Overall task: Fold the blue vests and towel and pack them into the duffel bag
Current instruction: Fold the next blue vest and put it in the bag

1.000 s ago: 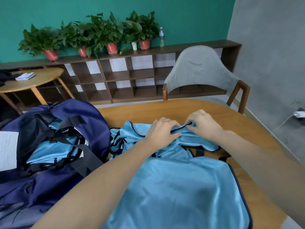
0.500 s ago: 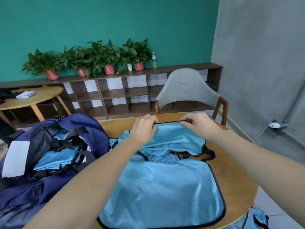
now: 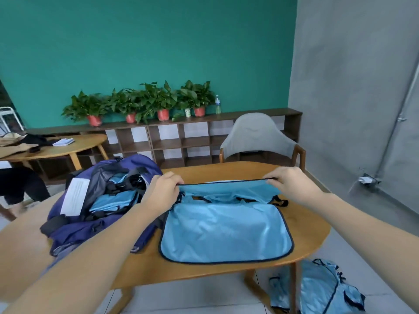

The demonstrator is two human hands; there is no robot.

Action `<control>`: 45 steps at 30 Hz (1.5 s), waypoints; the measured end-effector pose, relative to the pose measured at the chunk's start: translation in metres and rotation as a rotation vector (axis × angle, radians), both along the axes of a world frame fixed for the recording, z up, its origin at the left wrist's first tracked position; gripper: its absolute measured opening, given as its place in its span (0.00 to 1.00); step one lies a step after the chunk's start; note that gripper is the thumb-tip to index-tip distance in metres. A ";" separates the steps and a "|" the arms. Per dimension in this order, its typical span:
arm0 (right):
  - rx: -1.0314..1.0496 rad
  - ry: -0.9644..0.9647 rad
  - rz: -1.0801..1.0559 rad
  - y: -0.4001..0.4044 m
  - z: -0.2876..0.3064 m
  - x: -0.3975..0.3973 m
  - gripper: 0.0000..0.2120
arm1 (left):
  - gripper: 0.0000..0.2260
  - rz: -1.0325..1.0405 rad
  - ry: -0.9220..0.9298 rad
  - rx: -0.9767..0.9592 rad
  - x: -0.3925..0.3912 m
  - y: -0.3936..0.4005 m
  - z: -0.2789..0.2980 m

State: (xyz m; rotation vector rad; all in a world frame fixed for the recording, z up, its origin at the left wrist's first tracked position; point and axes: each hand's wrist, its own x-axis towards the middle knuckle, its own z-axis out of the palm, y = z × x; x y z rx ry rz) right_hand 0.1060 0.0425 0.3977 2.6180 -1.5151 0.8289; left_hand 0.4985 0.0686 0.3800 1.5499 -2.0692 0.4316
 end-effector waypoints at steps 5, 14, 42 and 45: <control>0.098 0.062 -0.003 0.047 -0.059 -0.004 0.09 | 0.09 -0.115 -0.078 -0.058 0.015 0.068 -0.055; 0.229 0.189 0.044 0.089 -0.128 -0.002 0.08 | 0.09 -0.086 -0.128 0.282 0.010 0.110 -0.111; -0.191 0.172 0.028 0.121 -0.134 -0.039 0.04 | 0.05 -0.122 -0.013 0.086 0.007 0.157 -0.134; 0.024 0.061 -0.087 0.121 -0.106 -0.043 0.05 | 0.04 -0.053 0.056 0.010 -0.002 0.157 -0.103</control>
